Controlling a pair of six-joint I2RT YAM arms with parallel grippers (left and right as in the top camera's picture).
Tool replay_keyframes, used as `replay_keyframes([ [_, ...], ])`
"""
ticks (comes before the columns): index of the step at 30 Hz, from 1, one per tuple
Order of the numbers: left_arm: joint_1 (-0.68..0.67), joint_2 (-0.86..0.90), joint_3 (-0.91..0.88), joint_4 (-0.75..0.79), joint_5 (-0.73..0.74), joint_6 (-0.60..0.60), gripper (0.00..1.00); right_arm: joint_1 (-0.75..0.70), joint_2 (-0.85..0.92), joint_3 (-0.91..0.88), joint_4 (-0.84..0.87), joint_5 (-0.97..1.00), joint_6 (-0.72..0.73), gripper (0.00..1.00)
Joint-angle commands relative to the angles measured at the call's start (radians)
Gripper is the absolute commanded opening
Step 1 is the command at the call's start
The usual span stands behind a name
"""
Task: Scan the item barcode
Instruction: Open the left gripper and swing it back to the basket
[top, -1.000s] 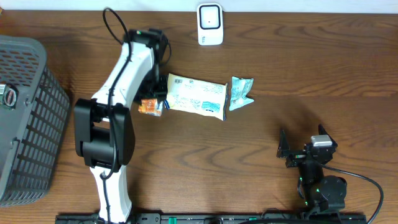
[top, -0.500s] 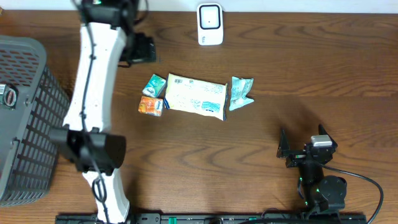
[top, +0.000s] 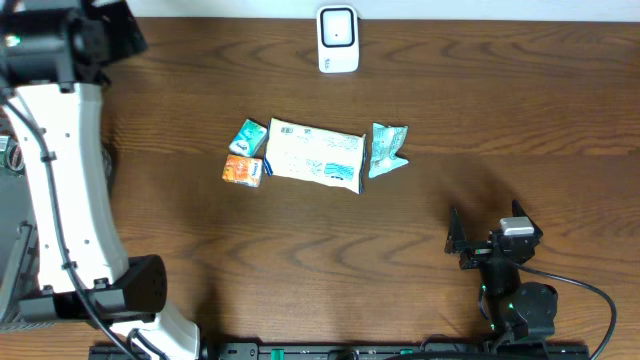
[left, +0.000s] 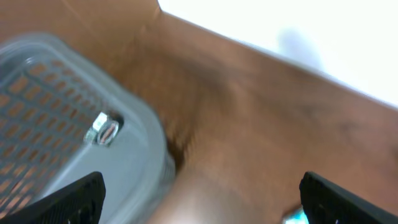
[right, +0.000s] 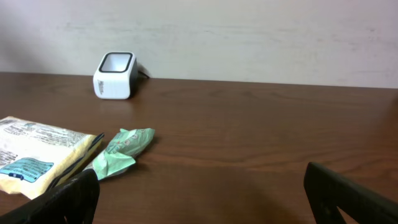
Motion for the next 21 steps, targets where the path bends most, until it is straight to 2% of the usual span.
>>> replay_keyframes([
  [1, 0.113, -0.003, 0.018, 0.070, 0.137, 0.029, 0.98, 0.000, -0.005, -0.003, -0.002, 0.001, 0.010, 0.99],
  [3, 0.189, -0.003, 0.017, 0.117, 0.151, 0.053, 0.98, 0.000, -0.005, -0.003, -0.002, 0.001, 0.010, 0.99],
  [6, 0.284, -0.003, 0.017, 0.160, 0.163, 0.178, 0.98, 0.000, -0.005, -0.003, -0.002, 0.001, 0.010, 0.99],
  [9, 0.370, -0.002, 0.004, 0.169, 0.313, 0.307, 0.98, 0.000, -0.005, -0.003, -0.002, 0.001, 0.010, 0.99],
  [11, 0.407, -0.002, -0.023, 0.176, 0.362, 0.325, 0.98, 0.000, -0.005, -0.003, -0.002, 0.001, 0.010, 0.99],
  [21, 0.562, 0.074, -0.202, 0.250, 0.357, 0.385, 1.00, 0.000, -0.005, -0.003, -0.002, 0.001, 0.010, 0.99],
])
